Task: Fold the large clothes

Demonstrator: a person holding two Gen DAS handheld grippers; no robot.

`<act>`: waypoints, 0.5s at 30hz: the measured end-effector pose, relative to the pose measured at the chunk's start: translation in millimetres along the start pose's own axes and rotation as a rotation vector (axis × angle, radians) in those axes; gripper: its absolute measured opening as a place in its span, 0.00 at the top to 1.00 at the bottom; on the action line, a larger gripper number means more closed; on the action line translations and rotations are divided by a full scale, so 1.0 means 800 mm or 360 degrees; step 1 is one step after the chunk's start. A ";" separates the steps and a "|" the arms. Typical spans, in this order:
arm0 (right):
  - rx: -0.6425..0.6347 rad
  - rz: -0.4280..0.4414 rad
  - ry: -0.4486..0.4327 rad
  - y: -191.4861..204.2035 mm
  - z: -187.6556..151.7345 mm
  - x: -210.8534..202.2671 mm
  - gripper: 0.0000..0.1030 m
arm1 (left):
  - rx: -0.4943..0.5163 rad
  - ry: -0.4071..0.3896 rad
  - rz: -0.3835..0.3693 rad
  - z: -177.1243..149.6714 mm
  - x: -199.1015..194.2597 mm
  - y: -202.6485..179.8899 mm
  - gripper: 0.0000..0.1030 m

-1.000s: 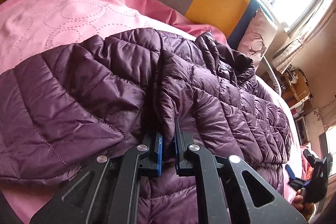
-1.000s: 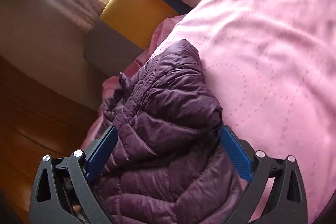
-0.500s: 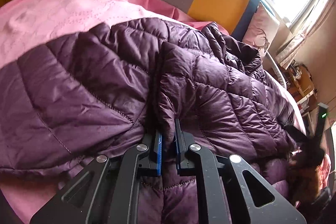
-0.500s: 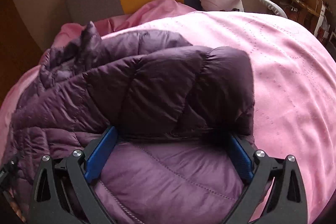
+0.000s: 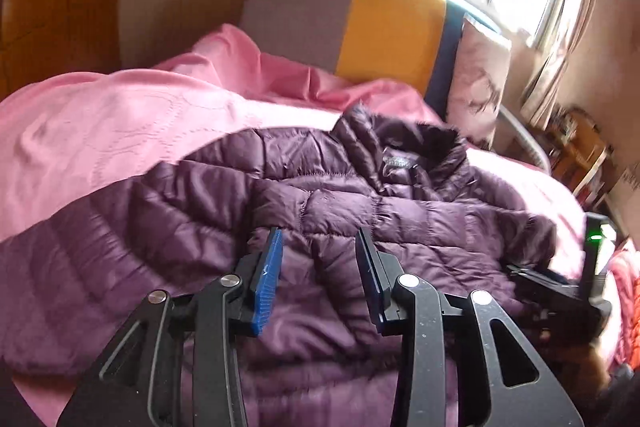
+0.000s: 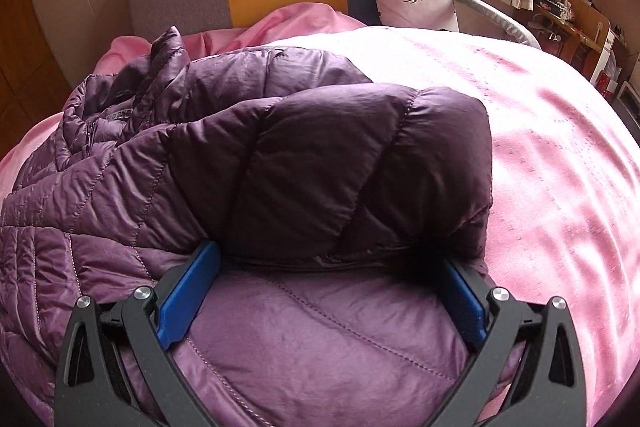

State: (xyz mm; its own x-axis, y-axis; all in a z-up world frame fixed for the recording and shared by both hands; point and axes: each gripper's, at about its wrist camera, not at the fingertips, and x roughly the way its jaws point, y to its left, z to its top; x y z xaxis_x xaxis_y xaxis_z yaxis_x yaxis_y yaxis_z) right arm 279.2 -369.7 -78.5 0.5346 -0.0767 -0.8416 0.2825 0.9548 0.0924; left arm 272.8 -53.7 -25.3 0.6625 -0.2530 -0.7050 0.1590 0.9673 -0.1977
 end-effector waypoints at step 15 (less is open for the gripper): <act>-0.0025 -0.0019 -0.0002 0.004 -0.002 -0.003 0.02 | -0.0036 0.0119 0.0016 -0.020 0.059 0.020 0.65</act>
State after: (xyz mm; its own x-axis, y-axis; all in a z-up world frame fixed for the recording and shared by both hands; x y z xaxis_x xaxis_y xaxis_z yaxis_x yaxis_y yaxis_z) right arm 277.7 -365.7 -77.3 0.5321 -0.0884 -0.8420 0.2766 0.9581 0.0742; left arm 295.0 -50.3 -72.8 0.6075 -0.2449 -0.7556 0.1355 0.9693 -0.2053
